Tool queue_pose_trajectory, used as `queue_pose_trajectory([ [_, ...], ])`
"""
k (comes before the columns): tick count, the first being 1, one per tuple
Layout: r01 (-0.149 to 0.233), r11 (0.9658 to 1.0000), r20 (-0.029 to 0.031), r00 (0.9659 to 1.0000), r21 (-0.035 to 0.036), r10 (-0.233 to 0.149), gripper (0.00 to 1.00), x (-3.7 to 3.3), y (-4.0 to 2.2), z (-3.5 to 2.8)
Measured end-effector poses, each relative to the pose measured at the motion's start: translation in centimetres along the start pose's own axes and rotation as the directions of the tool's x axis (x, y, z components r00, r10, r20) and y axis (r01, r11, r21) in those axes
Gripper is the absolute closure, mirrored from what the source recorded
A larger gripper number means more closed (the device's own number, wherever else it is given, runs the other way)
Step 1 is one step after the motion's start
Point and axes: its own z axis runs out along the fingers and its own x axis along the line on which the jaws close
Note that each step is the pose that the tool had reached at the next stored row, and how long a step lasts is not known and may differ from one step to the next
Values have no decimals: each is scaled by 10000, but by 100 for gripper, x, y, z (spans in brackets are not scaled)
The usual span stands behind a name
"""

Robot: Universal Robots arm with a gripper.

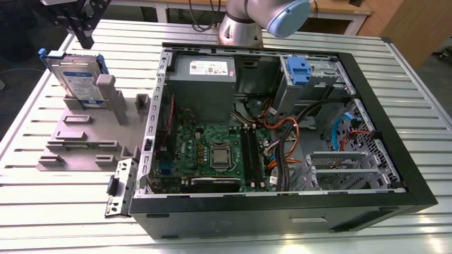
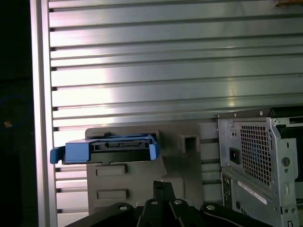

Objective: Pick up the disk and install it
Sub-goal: 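Reach for the disk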

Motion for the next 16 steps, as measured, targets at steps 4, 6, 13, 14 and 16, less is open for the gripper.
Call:
queue_pose_trajectory([
  [4,0,10000,-1,10000,0,0,89,35,-3,2],
  [6,0,10000,-2,10000,0,0,89,52,-4,3],
  [13,1,10000,-2,10000,0,-1,89,82,-6,5],
  [14,0,10000,-4,10000,1,0,89,84,-7,5],
  [16,0,10000,-7,10000,1,0,89,85,-7,5],
])
